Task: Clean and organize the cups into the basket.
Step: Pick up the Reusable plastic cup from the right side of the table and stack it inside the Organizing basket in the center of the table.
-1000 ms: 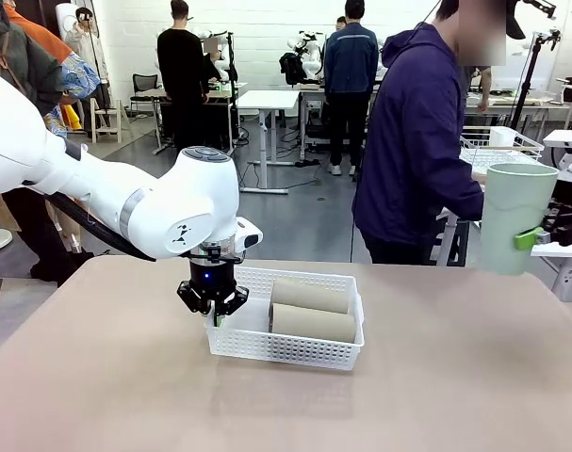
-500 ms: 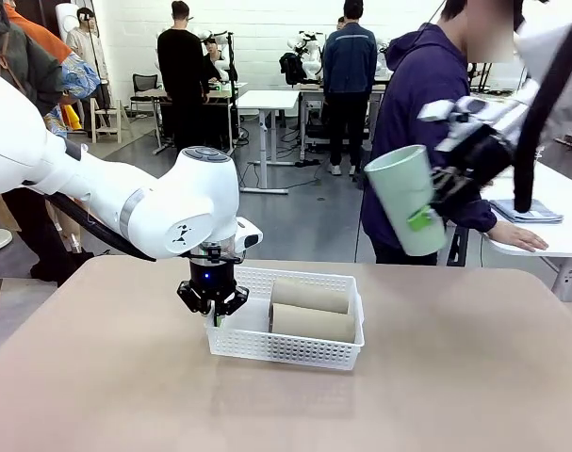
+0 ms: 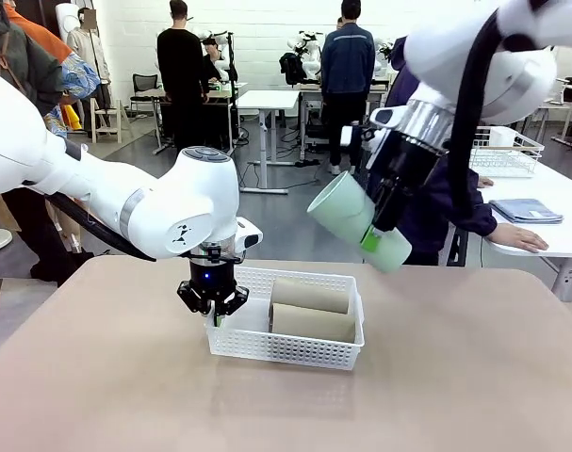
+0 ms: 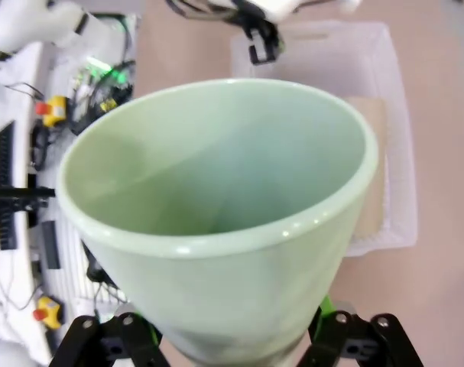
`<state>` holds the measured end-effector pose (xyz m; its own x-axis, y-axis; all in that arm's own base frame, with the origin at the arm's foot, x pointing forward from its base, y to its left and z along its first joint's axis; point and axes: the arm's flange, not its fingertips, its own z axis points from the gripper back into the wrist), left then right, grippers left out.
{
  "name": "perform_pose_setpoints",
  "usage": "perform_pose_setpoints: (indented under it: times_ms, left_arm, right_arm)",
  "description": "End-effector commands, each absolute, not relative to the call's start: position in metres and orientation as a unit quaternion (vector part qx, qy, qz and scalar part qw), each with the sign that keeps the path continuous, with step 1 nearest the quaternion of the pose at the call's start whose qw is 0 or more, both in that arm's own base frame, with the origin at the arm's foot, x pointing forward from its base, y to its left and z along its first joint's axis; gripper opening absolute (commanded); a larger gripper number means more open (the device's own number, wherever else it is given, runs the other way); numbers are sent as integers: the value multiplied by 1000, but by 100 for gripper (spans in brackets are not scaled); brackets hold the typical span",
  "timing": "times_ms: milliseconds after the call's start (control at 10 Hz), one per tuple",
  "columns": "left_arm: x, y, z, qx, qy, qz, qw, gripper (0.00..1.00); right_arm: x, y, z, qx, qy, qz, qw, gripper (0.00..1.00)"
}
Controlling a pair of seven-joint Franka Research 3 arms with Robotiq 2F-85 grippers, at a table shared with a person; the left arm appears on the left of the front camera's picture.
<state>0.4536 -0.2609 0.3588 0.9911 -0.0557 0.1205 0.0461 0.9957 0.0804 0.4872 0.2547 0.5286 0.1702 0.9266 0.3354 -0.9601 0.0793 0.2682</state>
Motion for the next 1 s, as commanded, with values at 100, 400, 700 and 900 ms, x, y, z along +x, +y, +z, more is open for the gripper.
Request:
perform_pose_setpoints:
  times_ms: [100, 400, 700, 900]
  left_arm:
    - [453, -262, 359, 42, -60, -26, 997, 0]
    - [453, -262, 359, 42, -60, -26, 997, 0]
    - [453, -262, 359, 42, -60, -26, 997, 0]
    - [453, -262, 359, 42, -60, -26, 997, 0]
  right_arm:
    - [487, 255, 529, 217, -39, 643, 734, 83]
    - [487, 255, 529, 217, -39, 643, 734, 83]
    - [490, 273, 523, 167, -50, 651, 739, 83]
    - [488, 305, 504, 92, -46, 670, 735, 83]
